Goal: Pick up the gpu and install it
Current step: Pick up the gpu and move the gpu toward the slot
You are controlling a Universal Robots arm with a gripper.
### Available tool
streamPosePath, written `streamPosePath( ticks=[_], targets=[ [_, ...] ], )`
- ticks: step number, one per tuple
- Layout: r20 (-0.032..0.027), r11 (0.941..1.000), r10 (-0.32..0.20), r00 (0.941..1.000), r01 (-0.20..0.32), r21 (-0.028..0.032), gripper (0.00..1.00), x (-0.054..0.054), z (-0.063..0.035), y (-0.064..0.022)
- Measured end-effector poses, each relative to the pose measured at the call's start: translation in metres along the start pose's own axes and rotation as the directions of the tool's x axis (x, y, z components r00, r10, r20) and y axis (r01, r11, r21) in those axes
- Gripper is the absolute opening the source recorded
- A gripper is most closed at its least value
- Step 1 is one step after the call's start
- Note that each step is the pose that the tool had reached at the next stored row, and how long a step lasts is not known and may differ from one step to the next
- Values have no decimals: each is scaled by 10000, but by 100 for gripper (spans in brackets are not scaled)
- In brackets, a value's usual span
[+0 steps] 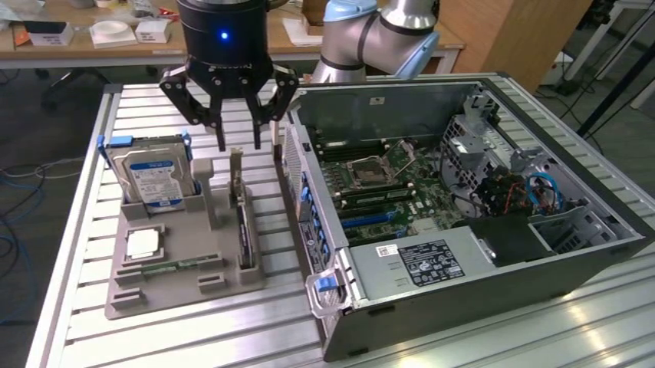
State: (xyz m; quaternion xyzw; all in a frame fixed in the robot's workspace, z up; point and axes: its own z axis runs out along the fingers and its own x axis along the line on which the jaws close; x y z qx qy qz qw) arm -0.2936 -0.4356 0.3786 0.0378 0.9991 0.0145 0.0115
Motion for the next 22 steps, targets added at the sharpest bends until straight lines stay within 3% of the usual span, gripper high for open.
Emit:
streamPosePath(
  ticks=[22],
  targets=[
    [0, 10000, 2, 10000, -2, 1, 47, -11, 4, -167]
  ],
)
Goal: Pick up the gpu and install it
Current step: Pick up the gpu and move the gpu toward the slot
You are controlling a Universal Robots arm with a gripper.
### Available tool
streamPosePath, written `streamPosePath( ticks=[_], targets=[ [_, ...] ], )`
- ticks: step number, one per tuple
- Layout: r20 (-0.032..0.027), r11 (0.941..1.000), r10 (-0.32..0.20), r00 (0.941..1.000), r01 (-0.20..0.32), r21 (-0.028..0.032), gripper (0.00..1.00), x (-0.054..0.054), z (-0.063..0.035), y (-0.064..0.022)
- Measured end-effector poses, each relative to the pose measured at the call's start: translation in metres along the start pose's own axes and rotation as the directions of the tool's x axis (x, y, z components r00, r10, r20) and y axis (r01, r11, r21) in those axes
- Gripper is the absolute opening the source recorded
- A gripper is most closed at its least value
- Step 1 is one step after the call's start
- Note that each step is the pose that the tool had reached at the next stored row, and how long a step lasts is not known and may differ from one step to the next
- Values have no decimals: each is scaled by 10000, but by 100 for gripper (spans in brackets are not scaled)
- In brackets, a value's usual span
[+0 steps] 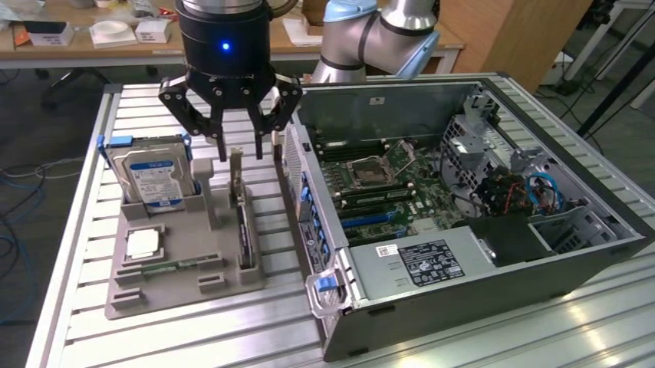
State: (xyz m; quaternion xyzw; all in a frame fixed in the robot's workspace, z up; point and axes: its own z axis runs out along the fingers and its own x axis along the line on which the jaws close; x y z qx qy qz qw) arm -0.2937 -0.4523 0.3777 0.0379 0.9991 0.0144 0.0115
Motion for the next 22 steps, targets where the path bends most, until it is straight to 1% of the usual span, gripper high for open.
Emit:
streamPosePath(
  ticks=[4, 22],
  targets=[
    [1, 10000, 1, 10000, -1, -2, 47, 0, 10, 0],
    [0, 10000, 0, 10000, 0, -1, 47, 5, 212, -7]
  ],
)
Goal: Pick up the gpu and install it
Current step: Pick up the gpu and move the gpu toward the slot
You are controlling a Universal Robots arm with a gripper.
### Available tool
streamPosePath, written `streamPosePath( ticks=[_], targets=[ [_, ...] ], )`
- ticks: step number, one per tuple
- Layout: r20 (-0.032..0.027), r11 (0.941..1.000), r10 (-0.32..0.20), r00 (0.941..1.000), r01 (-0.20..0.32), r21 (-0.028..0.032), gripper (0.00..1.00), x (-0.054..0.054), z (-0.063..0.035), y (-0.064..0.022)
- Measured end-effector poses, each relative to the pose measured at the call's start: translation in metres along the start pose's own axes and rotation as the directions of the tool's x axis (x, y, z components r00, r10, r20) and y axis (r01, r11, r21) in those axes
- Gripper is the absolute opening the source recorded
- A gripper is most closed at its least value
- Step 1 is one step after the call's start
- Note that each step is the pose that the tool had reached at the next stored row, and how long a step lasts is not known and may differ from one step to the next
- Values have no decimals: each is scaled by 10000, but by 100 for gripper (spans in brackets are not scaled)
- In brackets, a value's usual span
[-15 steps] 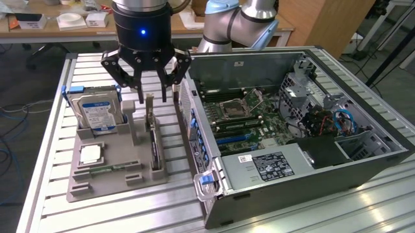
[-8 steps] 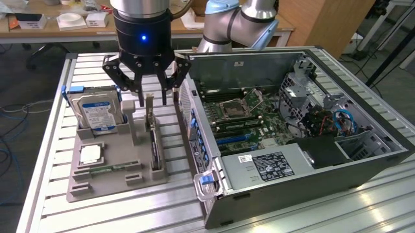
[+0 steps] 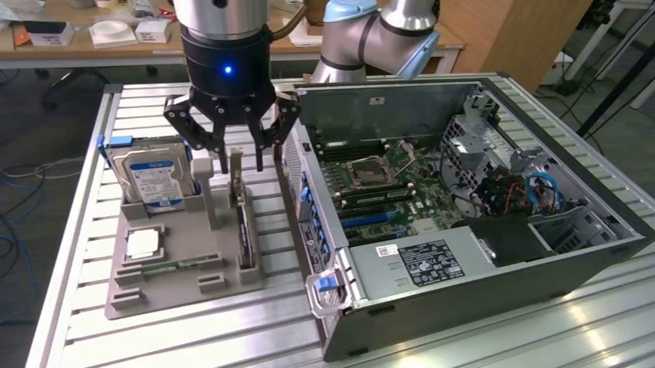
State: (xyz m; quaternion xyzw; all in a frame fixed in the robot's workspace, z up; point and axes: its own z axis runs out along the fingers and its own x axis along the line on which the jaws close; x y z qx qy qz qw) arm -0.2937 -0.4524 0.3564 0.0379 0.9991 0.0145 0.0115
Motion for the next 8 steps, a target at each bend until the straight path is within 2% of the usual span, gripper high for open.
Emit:
streamPosePath(
  ticks=[8],
  targets=[
    [1, 10000, 1, 10000, -1, -1, 47, 5, 109, -3]
  ],
)
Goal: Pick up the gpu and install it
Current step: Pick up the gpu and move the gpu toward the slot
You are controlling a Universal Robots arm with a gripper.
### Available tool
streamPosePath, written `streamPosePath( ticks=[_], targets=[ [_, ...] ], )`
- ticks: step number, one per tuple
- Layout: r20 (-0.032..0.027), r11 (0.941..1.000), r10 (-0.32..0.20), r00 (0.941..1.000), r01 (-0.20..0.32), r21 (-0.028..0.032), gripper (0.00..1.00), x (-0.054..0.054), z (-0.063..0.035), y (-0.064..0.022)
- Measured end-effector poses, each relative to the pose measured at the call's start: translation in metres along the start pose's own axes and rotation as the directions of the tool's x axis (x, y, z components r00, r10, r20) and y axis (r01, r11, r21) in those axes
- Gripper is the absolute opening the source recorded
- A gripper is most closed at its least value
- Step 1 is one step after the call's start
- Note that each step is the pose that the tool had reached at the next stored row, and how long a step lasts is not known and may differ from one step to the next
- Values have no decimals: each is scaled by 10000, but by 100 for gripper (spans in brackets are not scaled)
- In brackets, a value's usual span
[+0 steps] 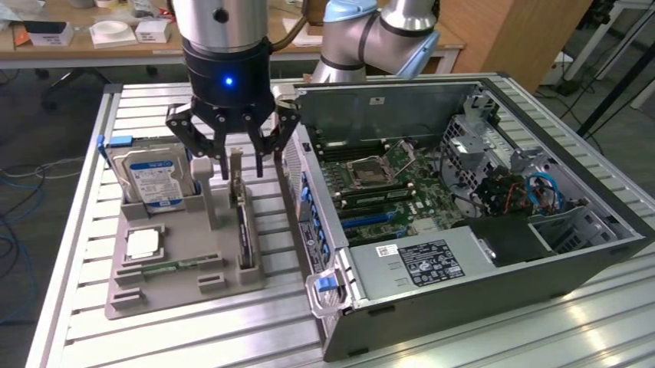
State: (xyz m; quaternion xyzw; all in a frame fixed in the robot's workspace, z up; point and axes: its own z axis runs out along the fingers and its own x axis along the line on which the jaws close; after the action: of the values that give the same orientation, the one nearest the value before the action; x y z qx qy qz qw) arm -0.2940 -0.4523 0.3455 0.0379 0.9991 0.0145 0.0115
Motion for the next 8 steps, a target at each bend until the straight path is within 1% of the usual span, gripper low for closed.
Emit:
streamPosePath(
  ticks=[8],
  targets=[
    [0, 10000, 0, 10000, 0, 1, 47, 3, 94, -3]
  ],
)
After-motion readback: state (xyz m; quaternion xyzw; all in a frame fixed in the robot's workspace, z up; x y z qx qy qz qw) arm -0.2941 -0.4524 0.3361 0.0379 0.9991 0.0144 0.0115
